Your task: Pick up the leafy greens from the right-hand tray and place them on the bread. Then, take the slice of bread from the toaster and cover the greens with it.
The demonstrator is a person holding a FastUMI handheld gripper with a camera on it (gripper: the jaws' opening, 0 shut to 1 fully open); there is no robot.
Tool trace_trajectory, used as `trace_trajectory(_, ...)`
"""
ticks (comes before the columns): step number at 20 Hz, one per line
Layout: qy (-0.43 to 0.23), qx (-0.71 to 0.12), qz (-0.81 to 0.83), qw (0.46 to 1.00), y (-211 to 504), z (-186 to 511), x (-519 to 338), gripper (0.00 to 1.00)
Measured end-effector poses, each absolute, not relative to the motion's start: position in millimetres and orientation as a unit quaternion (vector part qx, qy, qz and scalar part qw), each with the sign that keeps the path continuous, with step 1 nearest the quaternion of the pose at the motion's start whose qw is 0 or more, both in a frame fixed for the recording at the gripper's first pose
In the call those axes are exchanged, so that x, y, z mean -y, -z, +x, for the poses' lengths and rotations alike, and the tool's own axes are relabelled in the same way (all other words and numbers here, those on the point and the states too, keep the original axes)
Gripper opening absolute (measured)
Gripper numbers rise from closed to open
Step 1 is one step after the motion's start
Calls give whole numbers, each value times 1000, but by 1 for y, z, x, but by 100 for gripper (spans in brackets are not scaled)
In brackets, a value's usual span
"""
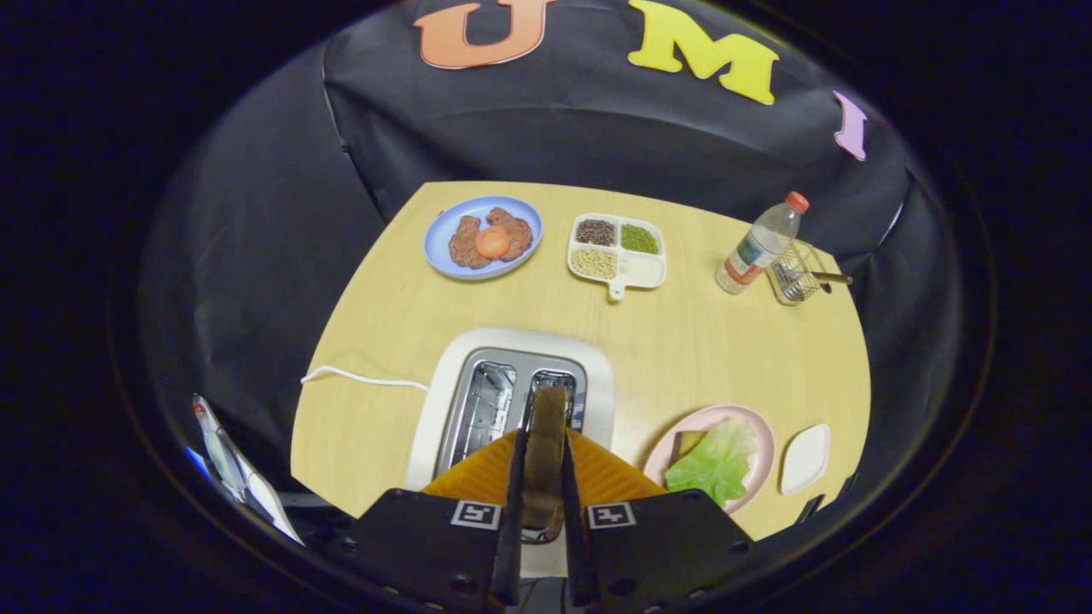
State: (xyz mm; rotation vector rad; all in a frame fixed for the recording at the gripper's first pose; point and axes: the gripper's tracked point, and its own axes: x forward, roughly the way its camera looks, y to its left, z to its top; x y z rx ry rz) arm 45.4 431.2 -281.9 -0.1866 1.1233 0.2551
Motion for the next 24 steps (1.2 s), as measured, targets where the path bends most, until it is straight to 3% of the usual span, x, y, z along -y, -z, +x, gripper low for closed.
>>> trace_trajectory(1, -121, -528, -93, 835, 280, 44, -428, 22)
trace_trajectory(2, -128, -523, -90, 838, 274, 43, -430, 13)
trace_trajectory(15, -165, -437, -5, 884, 153, 37, -391, 12)
trace_trajectory(24, -80, -490, 64, 866, 226, 38, -272, 13)
